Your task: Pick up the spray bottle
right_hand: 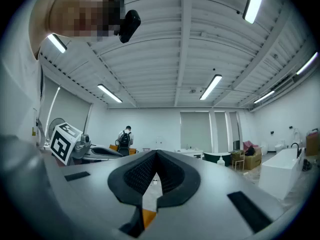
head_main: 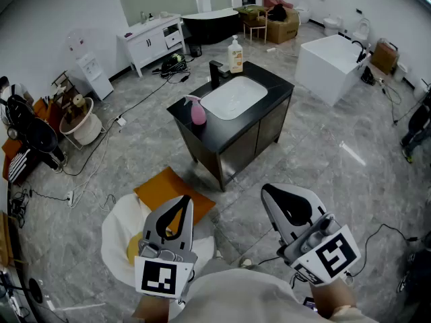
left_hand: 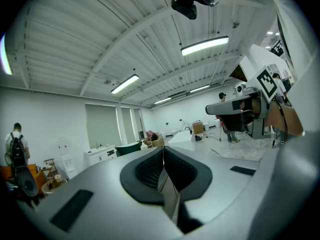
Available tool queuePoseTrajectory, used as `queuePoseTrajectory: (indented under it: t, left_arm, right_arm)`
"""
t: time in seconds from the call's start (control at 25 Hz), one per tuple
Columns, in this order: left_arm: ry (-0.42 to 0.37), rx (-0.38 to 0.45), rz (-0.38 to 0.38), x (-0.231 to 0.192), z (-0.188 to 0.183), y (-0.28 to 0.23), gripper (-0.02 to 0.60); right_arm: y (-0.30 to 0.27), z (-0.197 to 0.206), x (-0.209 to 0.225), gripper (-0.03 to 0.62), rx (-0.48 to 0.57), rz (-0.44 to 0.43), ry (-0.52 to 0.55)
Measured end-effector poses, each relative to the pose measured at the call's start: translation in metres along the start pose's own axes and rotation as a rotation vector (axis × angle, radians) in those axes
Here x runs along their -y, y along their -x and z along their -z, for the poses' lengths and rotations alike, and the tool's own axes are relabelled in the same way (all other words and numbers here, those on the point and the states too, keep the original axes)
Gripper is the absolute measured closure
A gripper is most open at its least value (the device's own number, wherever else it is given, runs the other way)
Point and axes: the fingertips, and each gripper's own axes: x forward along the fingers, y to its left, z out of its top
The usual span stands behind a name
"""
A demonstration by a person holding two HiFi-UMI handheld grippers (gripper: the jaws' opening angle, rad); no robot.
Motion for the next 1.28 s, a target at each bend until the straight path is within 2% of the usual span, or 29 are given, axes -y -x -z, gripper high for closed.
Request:
queuePoseTrajectory:
  t: [0.12,0.4,0.72,0.8,0.84,0.88,0.96,1.12,1.28]
  left_arm:
    - [0.055,0.007,0.018,0.007,-0.005,0.000,0.561]
    - [0.033,0.020,0.016,0.028,-0.016,-0.005,0.561]
    - [0.017,-0.016,0.017,0.053,-0.006,-0.013,0.561]
    - [0.039,0.020,-0.008,0.052,-0.009,-0.010,0.561]
    - [0.070,0.074,-0.038,0.047,-0.015,-0.005,0.560]
    - [0.109,0.139,-0.070,0.041,-0.023,0.001,0.521]
    - [0.146,0.216,-0.108,0.034,-0.036,0.005,0.328]
    - [0.075,0.168,-0.117,0.039,-0.028,-0.009,0.311]
    - [0.053,0.159,-0.124,0.038,-0.026,-0.022,0.311]
  right_arm:
    - [0.008,-0.002,0.005,0.566,0.013,0.014,0.007]
    - [0.027,0.000,0.021,0.566,0.014,0.016,-0.007]
    - [0.044,0.009,0.033,0.566,0.009,-0.020,-0.018]
    - [0.049,0.011,0.035,0.566,0.007,-0.024,-0.020]
    - [0.053,0.011,0.037,0.566,0.006,-0.024,-0.020]
    - [0.055,0.012,0.039,0.566,0.006,-0.022,-0.021]
    - [0.059,0.016,0.046,0.566,0.003,-0.017,-0.028]
    - [0.063,0.029,0.056,0.566,0.002,-0.014,-0.055]
    - [0.058,0.031,0.065,0.566,0.013,-0.014,-0.056]
